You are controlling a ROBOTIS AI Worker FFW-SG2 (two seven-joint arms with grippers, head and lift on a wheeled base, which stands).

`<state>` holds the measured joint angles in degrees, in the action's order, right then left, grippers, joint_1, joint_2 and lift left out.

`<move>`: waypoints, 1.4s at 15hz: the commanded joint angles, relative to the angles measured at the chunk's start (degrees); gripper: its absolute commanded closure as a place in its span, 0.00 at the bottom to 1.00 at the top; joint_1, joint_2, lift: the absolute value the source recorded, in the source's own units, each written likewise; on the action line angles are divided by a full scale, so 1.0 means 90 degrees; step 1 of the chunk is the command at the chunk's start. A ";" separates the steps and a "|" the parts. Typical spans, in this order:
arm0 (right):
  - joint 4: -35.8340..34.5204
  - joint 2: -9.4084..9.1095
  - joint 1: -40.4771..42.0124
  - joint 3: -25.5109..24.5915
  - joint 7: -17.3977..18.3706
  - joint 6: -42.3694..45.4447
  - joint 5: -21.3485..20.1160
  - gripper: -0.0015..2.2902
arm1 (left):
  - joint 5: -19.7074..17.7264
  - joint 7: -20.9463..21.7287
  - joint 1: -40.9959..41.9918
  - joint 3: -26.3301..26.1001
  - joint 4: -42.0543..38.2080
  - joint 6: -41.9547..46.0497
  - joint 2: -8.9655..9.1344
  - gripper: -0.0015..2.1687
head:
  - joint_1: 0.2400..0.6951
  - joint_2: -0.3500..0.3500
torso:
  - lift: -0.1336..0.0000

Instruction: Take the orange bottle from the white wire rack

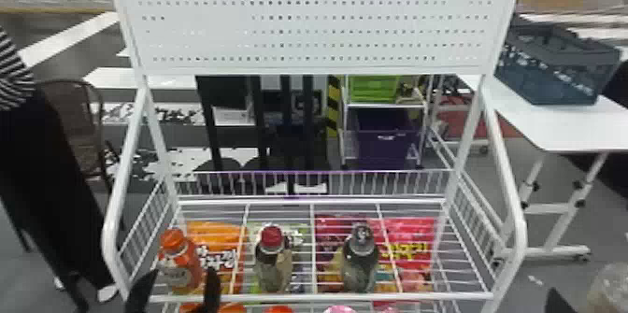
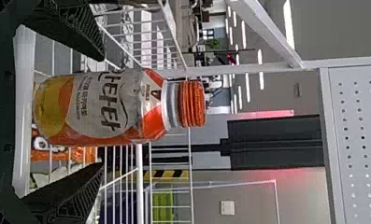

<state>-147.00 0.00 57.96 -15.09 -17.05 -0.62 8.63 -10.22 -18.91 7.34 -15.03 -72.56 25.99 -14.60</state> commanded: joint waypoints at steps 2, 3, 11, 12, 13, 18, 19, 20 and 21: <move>-0.0043 -0.0006 0.0025 -0.0033 0.0000 0.0014 0.0007 0.51 | -0.0075 0.0080 -0.0230 0.0000 0.0240 0.0046 0.0020 0.04 | 0.57 0.50 | 1.00; -0.0053 -0.0006 0.0025 -0.0023 0.0000 0.0014 0.0007 0.51 | -0.0075 0.0119 -0.0269 0.0010 0.0240 0.0046 0.0020 0.05 | 0.57 0.50 | 1.00; -0.0033 -0.0006 0.0035 -0.0023 0.0000 0.0014 0.0017 0.51 | -0.0251 0.0099 0.0249 0.0107 -0.0961 -0.0461 -0.0097 0.99 | 0.57 0.50 | 1.00; -0.0033 -0.0006 0.0035 -0.0013 0.0000 0.0014 0.0017 0.51 | -0.0202 -0.0116 0.0454 0.0117 -0.1469 -0.1028 -0.0155 0.99 | 0.57 0.50 | 1.00; -0.0033 -0.0006 0.0025 0.0007 0.0000 0.0014 0.0017 0.51 | -0.0173 -0.0282 0.0678 0.0195 -0.2045 -0.1555 -0.0234 0.99 | 0.57 0.50 | 1.00; -0.0024 -0.0006 -0.0023 0.0075 0.0000 0.0014 -0.0022 0.51 | -0.0153 -0.0448 0.1919 0.0957 -0.5082 -0.3938 -0.0380 0.99 | 0.57 0.50 | 1.00; -0.0014 -0.0006 -0.0023 0.0114 0.0000 0.0014 -0.0041 0.51 | -0.0173 -0.0448 0.2153 0.1123 -0.5619 -0.4133 -0.0390 0.99 | 0.57 0.50 | 1.00; -0.0014 -0.0006 -0.0023 0.0143 0.0000 0.0014 -0.0071 0.51 | -0.0173 -0.0448 0.2329 0.1182 -0.6049 -0.4329 -0.0419 0.99 | 0.57 0.50 | 1.00; -0.0014 -0.0006 -0.0023 0.0163 0.0000 0.0014 -0.0080 0.51 | -0.0173 -0.0448 0.2544 0.1387 -0.6557 -0.4622 -0.0458 0.99 | 0.57 0.50 | 1.00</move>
<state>-147.15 0.00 57.75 -13.97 -17.05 -0.49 8.09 -11.75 -22.94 27.51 -4.57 -125.21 -12.20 -18.31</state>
